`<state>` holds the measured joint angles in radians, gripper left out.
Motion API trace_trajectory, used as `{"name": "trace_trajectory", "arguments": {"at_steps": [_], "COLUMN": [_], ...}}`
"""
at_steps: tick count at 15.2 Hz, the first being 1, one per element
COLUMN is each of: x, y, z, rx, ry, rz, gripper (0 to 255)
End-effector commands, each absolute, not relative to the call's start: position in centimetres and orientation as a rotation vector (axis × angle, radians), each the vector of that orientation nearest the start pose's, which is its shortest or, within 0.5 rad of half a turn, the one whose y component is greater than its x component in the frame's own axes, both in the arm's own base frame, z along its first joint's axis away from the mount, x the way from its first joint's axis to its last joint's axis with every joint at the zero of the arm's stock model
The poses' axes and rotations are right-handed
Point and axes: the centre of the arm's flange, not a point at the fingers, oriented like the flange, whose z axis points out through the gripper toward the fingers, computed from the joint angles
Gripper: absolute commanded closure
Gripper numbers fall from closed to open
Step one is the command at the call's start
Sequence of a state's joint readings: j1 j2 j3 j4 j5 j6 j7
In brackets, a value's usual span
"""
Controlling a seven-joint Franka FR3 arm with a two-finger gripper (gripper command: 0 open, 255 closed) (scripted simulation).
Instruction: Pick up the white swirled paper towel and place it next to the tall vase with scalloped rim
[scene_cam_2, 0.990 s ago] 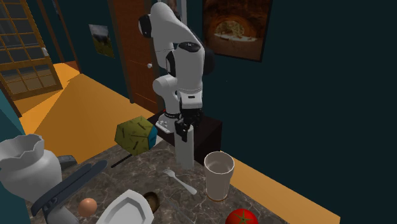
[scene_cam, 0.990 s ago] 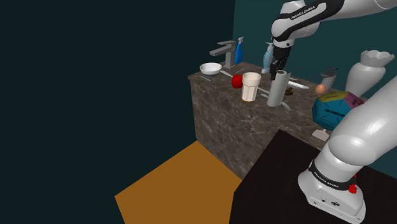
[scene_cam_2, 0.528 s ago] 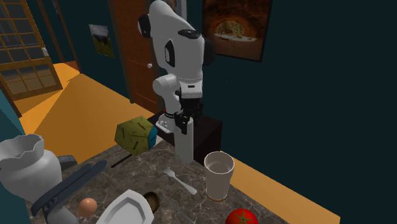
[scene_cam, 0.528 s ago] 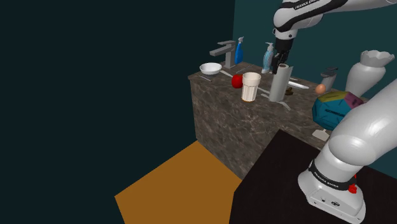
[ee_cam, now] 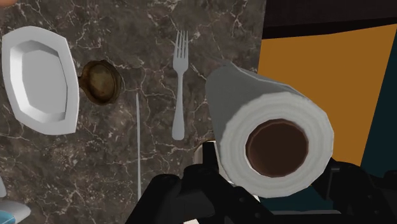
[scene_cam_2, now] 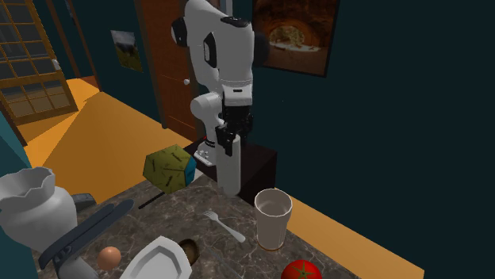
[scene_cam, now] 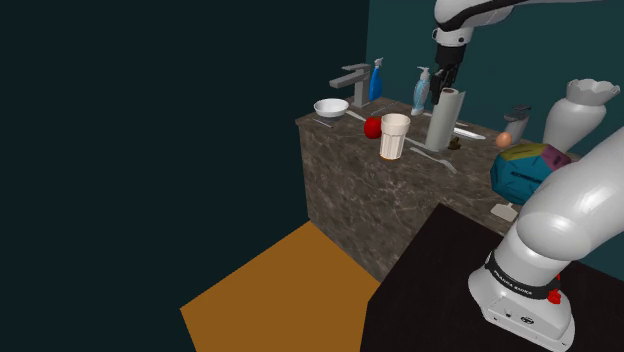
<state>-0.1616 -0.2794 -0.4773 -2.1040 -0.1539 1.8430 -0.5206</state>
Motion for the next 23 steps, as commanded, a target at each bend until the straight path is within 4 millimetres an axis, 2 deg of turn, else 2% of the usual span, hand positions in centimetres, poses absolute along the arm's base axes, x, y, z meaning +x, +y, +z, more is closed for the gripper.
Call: {"name": "trace_trajectory", "arguments": {"at_steps": [1,23], "x": [37.0,37.0], "y": [-31.0,-31.0], "z": [53.2,64.8], "rx": [-3.153,-3.153], "ry": [0.094,0.094], "rz": [0.030,0.030], "gripper": [255,255]}}
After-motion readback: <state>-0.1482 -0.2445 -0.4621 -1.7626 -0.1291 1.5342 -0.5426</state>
